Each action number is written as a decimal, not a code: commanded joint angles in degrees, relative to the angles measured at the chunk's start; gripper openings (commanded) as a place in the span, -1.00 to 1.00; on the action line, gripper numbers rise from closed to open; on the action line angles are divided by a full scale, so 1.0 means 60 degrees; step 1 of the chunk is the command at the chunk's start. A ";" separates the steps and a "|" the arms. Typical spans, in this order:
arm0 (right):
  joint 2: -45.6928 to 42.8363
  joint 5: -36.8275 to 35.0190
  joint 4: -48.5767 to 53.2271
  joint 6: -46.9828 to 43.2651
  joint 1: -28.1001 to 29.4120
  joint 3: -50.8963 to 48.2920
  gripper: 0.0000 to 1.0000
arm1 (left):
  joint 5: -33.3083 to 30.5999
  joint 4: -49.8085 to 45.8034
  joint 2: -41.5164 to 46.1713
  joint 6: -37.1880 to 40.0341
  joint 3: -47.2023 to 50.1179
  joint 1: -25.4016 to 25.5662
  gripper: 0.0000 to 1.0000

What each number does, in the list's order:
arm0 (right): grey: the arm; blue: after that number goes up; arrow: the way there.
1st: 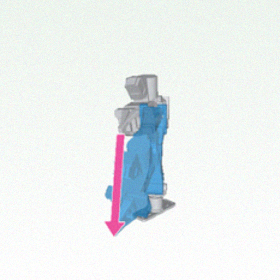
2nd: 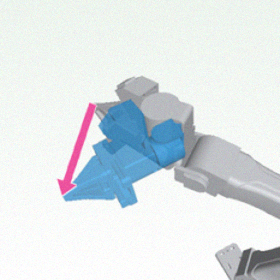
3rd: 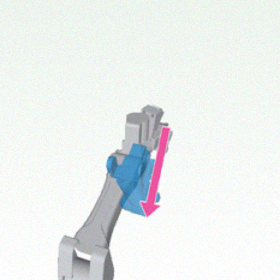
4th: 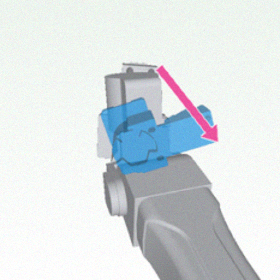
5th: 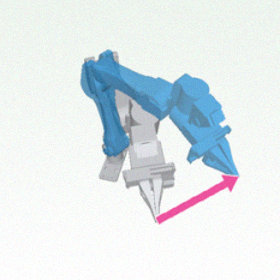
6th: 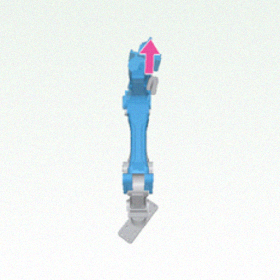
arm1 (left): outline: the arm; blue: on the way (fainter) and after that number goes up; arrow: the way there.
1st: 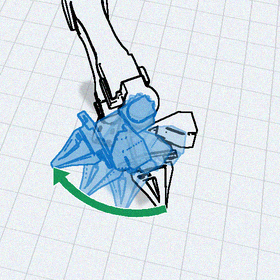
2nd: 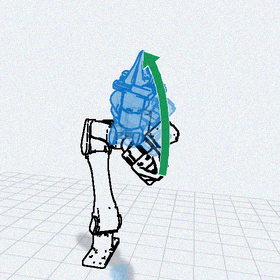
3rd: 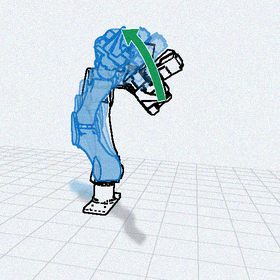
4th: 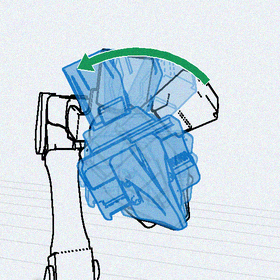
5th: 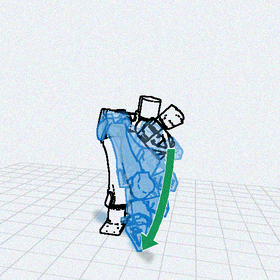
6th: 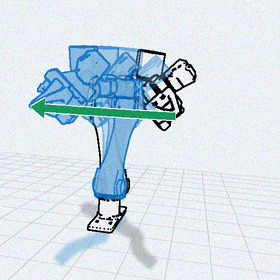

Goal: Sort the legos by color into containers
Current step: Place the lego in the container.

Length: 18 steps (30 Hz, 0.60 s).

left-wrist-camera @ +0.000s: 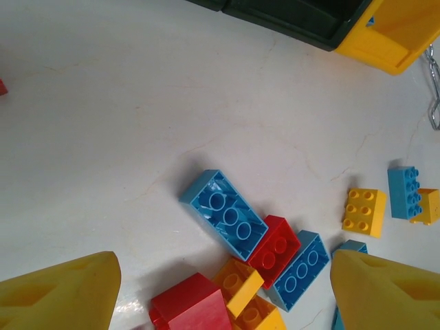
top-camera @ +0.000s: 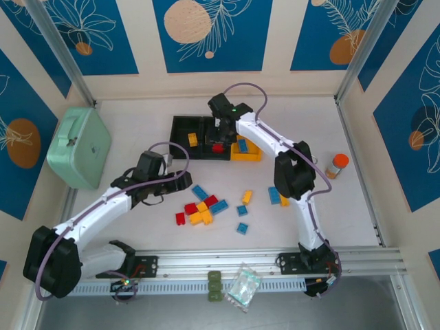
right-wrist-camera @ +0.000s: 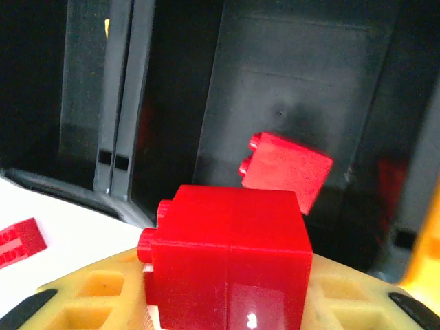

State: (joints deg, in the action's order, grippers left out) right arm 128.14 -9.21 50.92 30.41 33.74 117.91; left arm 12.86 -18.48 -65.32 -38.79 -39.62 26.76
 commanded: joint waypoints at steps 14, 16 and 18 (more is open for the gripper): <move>0.1212 0.0365 0.0977 0.0084 -0.0027 0.2169 0.10 | -0.0357 -0.0425 0.0555 -0.0099 0.0273 0.0007 0.60; 0.0954 0.0338 0.0947 0.0030 -0.0012 0.2055 0.13 | -0.0314 -0.0379 0.0517 -0.0120 0.0260 0.0003 0.59; 0.0581 0.0201 0.0830 -0.0028 0.0001 0.1823 0.19 | -0.0268 -0.0342 0.0459 -0.0118 0.0230 0.0006 0.59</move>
State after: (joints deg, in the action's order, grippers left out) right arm 136.55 -7.60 55.16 30.89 33.63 129.25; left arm 11.38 -20.53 -62.78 -38.81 -38.61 26.76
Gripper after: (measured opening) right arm 0.585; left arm 0.797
